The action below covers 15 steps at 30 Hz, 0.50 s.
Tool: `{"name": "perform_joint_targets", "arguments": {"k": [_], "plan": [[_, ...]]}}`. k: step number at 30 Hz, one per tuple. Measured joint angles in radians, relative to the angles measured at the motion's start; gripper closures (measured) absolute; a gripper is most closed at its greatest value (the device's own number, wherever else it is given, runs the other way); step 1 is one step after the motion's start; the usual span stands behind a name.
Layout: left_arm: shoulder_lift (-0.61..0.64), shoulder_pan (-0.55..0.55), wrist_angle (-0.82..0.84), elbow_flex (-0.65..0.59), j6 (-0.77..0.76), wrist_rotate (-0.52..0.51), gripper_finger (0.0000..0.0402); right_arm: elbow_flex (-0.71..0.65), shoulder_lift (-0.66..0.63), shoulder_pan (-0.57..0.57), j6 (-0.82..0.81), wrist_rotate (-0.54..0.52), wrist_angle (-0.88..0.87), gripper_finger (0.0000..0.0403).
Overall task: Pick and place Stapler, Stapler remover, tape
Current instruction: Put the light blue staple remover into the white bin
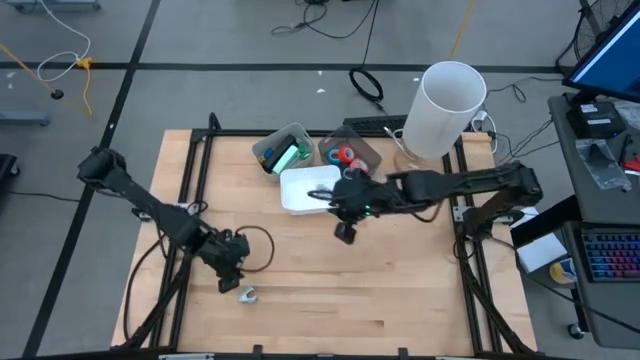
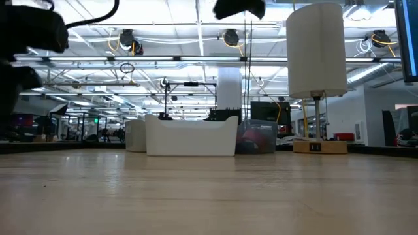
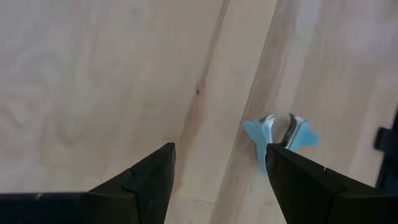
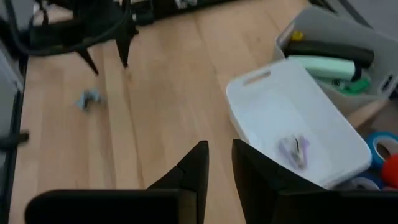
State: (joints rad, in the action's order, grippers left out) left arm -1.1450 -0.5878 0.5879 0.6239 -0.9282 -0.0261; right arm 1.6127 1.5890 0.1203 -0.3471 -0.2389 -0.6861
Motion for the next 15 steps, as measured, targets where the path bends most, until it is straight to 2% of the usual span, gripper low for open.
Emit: {"name": "perform_joint_targets", "arguments": {"k": [4, 9, 15], "plan": [[-0.089, -0.038, -0.051, 0.0, -0.077, 0.0, 0.0153, 0.0, -0.052, 0.041, -0.003, -0.031, -0.081, 0.0337], [-0.167, -0.074, -0.104, 0.0, -0.177, 0.0, 0.0153, -0.001, -0.122, 0.128, -0.01, -0.19, -0.174, 0.0337], [-0.213, -0.097, -0.138, 0.0, -0.253, -0.023, 0.0153, -0.135, -0.251, 0.228, -0.04, -0.297, -0.138, 0.0337]]}}
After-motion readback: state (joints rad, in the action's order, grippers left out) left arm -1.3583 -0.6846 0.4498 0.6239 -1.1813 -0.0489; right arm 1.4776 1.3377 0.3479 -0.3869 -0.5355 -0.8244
